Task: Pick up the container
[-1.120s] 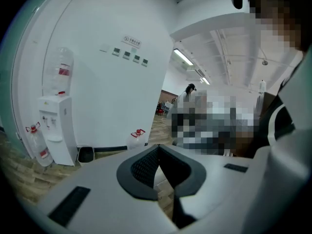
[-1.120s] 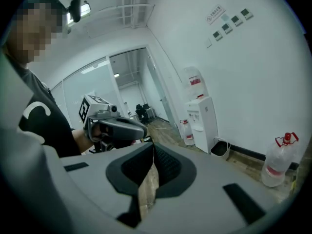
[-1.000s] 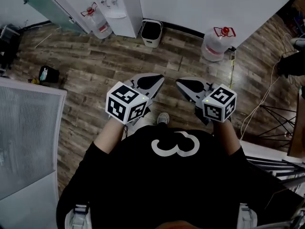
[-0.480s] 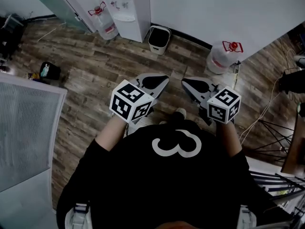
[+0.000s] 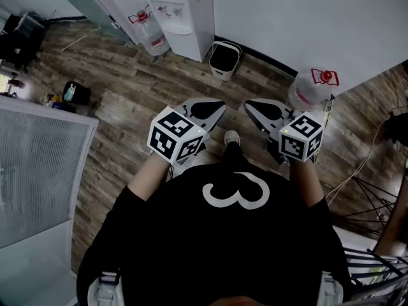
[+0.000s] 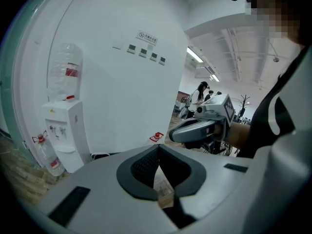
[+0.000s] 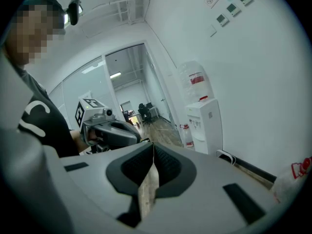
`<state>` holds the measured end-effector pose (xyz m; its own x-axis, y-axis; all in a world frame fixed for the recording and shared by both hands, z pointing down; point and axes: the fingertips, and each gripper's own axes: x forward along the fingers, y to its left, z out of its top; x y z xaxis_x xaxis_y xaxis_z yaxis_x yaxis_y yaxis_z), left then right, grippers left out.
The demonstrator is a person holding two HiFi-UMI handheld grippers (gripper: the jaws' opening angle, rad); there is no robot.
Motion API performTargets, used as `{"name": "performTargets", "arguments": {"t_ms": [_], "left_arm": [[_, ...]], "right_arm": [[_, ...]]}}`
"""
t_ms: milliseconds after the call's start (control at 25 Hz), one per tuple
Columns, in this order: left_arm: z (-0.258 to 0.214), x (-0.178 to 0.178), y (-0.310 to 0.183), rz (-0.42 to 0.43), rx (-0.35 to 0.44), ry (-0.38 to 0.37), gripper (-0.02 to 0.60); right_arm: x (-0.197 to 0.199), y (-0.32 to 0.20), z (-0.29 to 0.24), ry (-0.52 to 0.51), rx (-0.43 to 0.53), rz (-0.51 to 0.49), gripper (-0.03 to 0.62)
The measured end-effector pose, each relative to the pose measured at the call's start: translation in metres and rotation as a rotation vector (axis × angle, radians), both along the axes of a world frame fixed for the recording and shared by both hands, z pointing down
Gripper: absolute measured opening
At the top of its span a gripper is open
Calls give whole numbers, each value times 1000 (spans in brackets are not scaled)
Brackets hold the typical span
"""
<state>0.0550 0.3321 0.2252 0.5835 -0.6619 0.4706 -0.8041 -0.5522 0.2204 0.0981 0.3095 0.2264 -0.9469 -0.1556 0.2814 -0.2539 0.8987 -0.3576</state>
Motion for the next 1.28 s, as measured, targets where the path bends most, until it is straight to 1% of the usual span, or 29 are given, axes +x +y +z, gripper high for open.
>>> {"name": "performTargets", "arguments": {"t_ms": [160,280,440,560,640,840,960,1120,1280], "left_arm": [[11,-10,-49,-22,-32,-2,15],[21,-11,-90,-14,-47,4,15],[41,-19,-148,-20,-77,-45,15],[55,-26,-185,-31,-113,-41,16],[63,-29,-202,-32,-123,-37,15],[80,-37,-235,-27,-123,-81,17],[88,-46,-248,-25,-130,-88,17],[105,-66,-266,-33,-168,-94,17],[125,-81,-297,6,-194,-100,17]], "right_arm": [[-10,-46,14,12,-23,-20,26],[-15,-85,27,27,-35,-30,26],[-19,-140,44,50,-63,-40,26],[-20,-177,57,71,-82,-39,26],[-22,-195,66,85,-86,-41,26],[-28,-228,83,106,-88,-60,26],[-32,-242,92,122,-83,-59,26],[-41,-260,110,147,-110,-41,26],[-53,-287,133,183,-141,-16,26]]}}
